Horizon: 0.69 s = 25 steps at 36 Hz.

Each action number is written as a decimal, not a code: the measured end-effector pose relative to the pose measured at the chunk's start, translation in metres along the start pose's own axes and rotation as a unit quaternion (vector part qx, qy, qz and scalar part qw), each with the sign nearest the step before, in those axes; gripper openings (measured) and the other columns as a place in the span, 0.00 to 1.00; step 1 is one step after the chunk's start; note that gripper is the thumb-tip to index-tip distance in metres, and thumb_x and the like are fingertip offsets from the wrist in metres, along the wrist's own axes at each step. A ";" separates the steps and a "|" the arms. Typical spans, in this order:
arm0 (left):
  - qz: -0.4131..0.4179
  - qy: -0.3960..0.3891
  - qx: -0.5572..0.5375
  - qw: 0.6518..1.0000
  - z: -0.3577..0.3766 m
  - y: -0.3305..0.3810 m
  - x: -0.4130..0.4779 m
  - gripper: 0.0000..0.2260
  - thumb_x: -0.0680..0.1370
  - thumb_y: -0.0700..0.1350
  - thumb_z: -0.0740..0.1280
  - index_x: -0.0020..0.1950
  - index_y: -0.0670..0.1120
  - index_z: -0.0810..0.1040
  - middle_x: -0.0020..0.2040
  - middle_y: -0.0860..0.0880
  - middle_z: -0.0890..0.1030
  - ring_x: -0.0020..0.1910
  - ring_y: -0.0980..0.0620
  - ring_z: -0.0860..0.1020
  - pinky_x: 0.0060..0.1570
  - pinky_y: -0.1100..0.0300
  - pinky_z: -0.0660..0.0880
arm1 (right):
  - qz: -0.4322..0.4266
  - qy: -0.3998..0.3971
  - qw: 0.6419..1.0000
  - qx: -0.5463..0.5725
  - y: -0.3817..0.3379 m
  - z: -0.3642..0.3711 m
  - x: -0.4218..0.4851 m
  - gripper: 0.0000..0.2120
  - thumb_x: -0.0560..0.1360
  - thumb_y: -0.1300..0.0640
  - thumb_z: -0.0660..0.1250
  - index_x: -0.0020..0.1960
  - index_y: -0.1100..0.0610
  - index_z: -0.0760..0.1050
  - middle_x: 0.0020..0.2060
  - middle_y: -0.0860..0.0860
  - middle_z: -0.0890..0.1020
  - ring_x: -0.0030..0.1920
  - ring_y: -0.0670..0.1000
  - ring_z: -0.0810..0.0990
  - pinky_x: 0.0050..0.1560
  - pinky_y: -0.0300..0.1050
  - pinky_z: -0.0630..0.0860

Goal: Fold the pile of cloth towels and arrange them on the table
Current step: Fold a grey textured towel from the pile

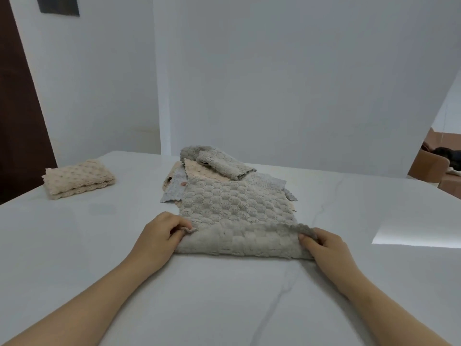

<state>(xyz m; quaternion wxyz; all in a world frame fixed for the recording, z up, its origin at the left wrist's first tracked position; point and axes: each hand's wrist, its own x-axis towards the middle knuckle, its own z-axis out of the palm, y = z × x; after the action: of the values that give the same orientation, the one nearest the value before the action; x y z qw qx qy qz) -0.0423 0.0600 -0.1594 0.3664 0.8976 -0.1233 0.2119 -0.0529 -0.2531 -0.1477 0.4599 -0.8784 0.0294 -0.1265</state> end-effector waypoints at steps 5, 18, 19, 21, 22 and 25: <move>0.005 0.035 0.025 0.999 0.002 0.000 0.014 0.08 0.76 0.36 0.64 0.44 0.50 0.72 0.42 0.56 0.73 0.43 0.58 0.72 0.43 0.75 0.65 | 0.029 0.079 0.996 -0.013 -0.002 0.011 0.012 0.18 0.76 0.56 0.63 0.30 0.57 0.61 0.26 0.50 0.67 0.32 0.51 0.66 0.34 0.46 0.59; -0.065 -0.084 0.084 0.991 -0.011 0.004 0.019 0.05 0.81 0.46 0.55 0.47 0.55 0.63 0.34 0.54 0.72 0.34 0.58 0.70 0.33 0.67 0.62 | -0.102 -0.031 0.992 -0.064 -0.010 0.011 0.004 0.07 0.75 0.60 0.62 0.41 0.54 0.77 0.32 0.50 0.79 0.34 0.47 0.73 0.35 0.35 0.66; -0.068 -0.094 0.090 0.989 -0.015 0.005 0.018 0.06 0.81 0.46 0.55 0.45 0.56 0.63 0.34 0.54 0.73 0.34 0.59 0.70 0.33 0.67 0.63 | -0.107 -0.030 0.992 -0.061 -0.010 0.009 0.005 0.07 0.75 0.60 0.62 0.41 0.53 0.77 0.33 0.49 0.79 0.34 0.47 0.73 0.35 0.35 0.66; -0.085 -0.117 0.083 0.986 -0.021 0.007 0.017 0.05 0.81 0.47 0.56 0.45 0.55 0.64 0.37 0.54 0.75 0.37 0.59 0.71 0.35 0.67 0.64 | -0.100 -0.029 0.994 -0.044 -0.010 0.004 0.007 0.09 0.75 0.59 0.63 0.38 0.52 0.77 0.30 0.47 0.77 0.32 0.45 0.71 0.34 0.35 0.65; -0.095 -0.125 0.074 0.985 -0.025 0.008 0.017 0.04 0.81 0.47 0.56 0.46 0.54 0.66 0.39 0.54 0.76 0.38 0.59 0.72 0.36 0.67 0.65 | -0.089 -0.034 0.995 -0.032 -0.010 0.002 0.008 0.10 0.75 0.59 0.63 0.35 0.52 0.76 0.28 0.46 0.75 0.31 0.44 0.70 0.33 0.35 0.64; -0.117 -0.143 0.026 0.982 -0.033 0.011 0.016 0.04 0.80 0.46 0.58 0.46 0.51 0.69 0.41 0.48 0.79 0.36 0.55 0.72 0.37 0.63 0.66 | -0.039 -0.086 0.995 0.009 -0.011 -0.006 0.007 0.11 0.75 0.58 0.65 0.33 0.55 0.75 0.27 0.48 0.75 0.33 0.46 0.72 0.38 0.43 0.67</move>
<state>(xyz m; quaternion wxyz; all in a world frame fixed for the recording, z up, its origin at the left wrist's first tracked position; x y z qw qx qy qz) -0.0416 0.0750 -0.1242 0.3437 0.9361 -0.0626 0.0406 -0.0482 -0.2525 -0.1342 0.4632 -0.8824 -0.0459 -0.0684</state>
